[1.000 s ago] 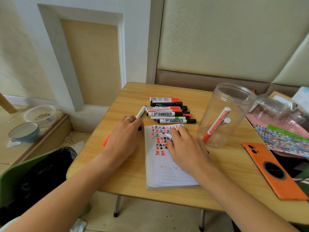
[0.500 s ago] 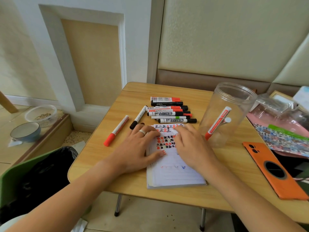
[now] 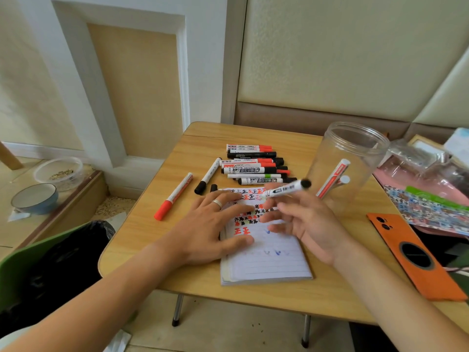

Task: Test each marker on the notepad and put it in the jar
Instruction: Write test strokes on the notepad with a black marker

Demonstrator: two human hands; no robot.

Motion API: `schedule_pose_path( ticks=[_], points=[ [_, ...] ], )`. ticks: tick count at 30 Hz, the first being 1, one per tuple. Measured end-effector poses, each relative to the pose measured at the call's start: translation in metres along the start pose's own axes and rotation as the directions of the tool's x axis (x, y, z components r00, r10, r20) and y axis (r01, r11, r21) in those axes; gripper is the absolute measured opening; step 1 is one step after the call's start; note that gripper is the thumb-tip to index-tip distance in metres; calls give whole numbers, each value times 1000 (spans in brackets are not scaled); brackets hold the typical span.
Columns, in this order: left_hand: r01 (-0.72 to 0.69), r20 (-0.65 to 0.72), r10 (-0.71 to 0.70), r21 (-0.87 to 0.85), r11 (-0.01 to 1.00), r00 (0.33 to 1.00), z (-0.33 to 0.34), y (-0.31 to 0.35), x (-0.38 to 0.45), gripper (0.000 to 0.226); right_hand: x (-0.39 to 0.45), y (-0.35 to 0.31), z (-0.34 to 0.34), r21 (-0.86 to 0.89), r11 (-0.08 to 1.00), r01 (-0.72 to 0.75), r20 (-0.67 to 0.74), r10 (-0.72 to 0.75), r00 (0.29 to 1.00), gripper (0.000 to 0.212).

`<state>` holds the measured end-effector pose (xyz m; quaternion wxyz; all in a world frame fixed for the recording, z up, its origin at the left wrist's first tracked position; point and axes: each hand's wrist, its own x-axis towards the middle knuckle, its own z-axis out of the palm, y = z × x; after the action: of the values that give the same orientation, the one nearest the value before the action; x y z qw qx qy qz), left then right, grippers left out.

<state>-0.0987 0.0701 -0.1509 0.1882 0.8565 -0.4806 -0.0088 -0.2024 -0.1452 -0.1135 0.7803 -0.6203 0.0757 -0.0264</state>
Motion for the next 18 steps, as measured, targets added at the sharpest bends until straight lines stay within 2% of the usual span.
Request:
schedule_pose_path(
  ticks=[3,6,11,18],
  points=[
    [-8,9,7,34,999,1000,0,1,0,78,-2,8,4,-237,969,72,-24,-80,997,12],
    [-12,14,12,37,999,1000,0,2,0,79,-4,13,8,-364,926,98,-68,-131,989,6],
    [-28,40,26,35,999,999,-1,3,0,78,-6,14,13,-400,910,105,-57,-139,989,3],
    [3,60,-4,19,1000,998,-3,6,0,69,-1,20,16,-514,856,63,-143,-158,977,18]
  ],
)
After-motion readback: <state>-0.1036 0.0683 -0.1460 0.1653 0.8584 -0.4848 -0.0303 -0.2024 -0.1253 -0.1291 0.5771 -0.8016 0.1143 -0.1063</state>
